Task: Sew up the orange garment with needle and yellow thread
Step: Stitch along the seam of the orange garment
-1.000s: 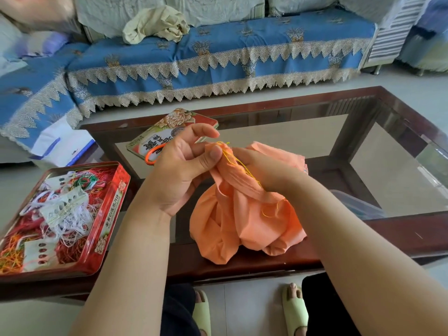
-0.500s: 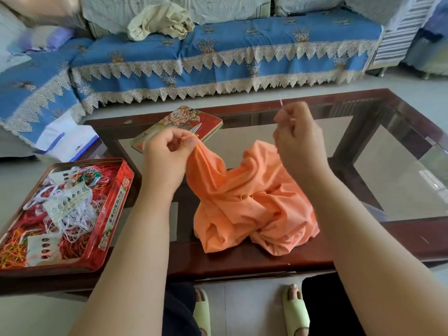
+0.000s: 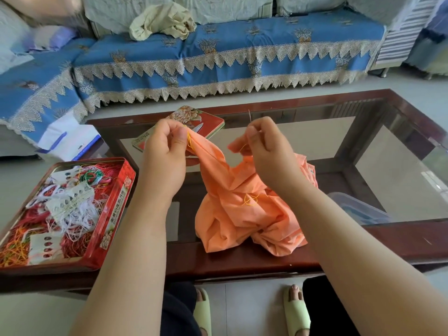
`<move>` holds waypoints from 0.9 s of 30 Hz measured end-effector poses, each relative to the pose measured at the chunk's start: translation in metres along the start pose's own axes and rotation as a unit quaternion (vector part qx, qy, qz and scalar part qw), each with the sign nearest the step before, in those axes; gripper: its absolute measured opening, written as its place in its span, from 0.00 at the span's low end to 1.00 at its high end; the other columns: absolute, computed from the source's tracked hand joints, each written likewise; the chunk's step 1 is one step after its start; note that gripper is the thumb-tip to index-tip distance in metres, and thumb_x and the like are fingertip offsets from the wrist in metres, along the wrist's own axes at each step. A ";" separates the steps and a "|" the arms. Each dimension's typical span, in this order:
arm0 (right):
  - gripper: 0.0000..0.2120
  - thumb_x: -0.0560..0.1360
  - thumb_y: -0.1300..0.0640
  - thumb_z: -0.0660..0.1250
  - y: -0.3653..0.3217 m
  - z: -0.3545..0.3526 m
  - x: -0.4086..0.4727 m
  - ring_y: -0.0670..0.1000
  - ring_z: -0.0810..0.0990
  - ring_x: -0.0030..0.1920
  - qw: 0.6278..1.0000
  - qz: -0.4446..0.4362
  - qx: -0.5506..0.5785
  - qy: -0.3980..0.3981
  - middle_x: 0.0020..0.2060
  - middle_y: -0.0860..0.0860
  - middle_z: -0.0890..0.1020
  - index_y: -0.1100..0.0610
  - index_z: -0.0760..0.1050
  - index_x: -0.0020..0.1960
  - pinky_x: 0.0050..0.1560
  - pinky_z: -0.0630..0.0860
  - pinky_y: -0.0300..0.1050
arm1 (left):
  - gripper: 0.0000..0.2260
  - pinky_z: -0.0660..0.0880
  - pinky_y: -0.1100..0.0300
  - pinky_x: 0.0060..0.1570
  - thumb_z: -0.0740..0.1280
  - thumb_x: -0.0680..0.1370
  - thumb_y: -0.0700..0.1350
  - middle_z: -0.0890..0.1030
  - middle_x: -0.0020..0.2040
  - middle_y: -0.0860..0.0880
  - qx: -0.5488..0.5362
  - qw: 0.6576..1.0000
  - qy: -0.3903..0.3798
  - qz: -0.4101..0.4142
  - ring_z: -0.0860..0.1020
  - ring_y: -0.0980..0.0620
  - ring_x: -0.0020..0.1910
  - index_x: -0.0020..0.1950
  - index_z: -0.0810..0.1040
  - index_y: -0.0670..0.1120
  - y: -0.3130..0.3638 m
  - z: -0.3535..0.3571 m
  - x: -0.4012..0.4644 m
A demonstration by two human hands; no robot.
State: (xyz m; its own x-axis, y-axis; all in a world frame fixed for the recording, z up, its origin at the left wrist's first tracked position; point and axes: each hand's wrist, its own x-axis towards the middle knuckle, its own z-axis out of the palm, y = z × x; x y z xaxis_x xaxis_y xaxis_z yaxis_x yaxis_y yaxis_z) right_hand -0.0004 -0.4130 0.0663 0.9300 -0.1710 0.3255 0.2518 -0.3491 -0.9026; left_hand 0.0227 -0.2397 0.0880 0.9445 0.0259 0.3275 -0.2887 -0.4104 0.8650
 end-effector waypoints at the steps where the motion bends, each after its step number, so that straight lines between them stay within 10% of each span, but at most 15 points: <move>1: 0.08 0.83 0.58 0.54 0.003 -0.002 0.003 0.47 0.82 0.41 1.000 0.001 -0.023 -0.019 0.39 0.47 0.84 0.52 0.67 0.46 0.46 0.80 0.48 | 0.08 0.81 0.53 0.46 0.56 0.84 0.48 0.79 0.47 0.50 -0.025 1.000 -0.002 -0.013 0.80 0.54 0.47 0.49 0.73 0.51 0.000 0.000 -0.001; 7: 0.10 0.81 0.54 0.55 0.007 -0.015 0.009 0.56 0.78 0.47 0.901 0.034 -0.408 -0.146 0.50 0.51 0.82 0.53 0.72 0.58 0.36 0.69 0.44 | 0.08 0.81 0.58 0.43 0.58 0.84 0.48 0.78 0.44 0.52 -0.091 0.991 0.050 -0.079 0.80 0.55 0.45 0.48 0.74 0.53 -0.005 -0.002 0.000; 16: 0.05 0.82 0.57 0.58 -0.007 -0.003 -0.004 0.38 0.74 0.37 0.946 -0.007 -0.209 -0.248 0.39 0.41 0.77 0.51 0.72 0.50 0.38 0.69 0.29 | 0.06 0.78 0.65 0.32 0.66 0.80 0.50 0.81 0.37 0.52 -0.105 0.985 0.102 -0.094 0.80 0.58 0.32 0.50 0.81 0.49 -0.010 -0.007 0.003; 20: 0.05 0.82 0.55 0.56 -0.005 0.008 -0.005 0.39 0.74 0.41 0.942 -0.005 -0.188 -0.278 0.44 0.43 0.75 0.50 0.71 0.53 0.39 0.68 0.26 | 0.07 0.82 0.47 0.43 0.62 0.80 0.57 0.82 0.41 0.52 -0.020 0.993 0.116 -0.014 0.83 0.51 0.41 0.46 0.77 0.59 -0.012 -0.007 0.005; 27: 0.02 0.81 0.56 0.53 0.003 -0.013 0.002 0.56 0.72 0.41 0.885 0.074 -0.408 -0.209 0.44 0.54 0.77 0.53 0.63 0.50 0.43 0.67 0.48 | 0.08 0.80 0.39 0.45 0.62 0.74 0.62 0.82 0.43 0.49 -0.089 0.984 0.153 0.012 0.82 0.44 0.43 0.43 0.76 0.60 -0.011 -0.010 0.011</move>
State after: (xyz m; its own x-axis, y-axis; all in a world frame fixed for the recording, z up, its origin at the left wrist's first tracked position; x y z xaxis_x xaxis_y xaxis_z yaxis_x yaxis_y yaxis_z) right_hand -0.0015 -0.4266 0.0684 0.9975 0.0263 -0.0658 0.0004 -0.9305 -0.3662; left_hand 0.0351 -0.2253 0.0859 0.8535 0.3023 0.4245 -0.3589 -0.2497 0.8994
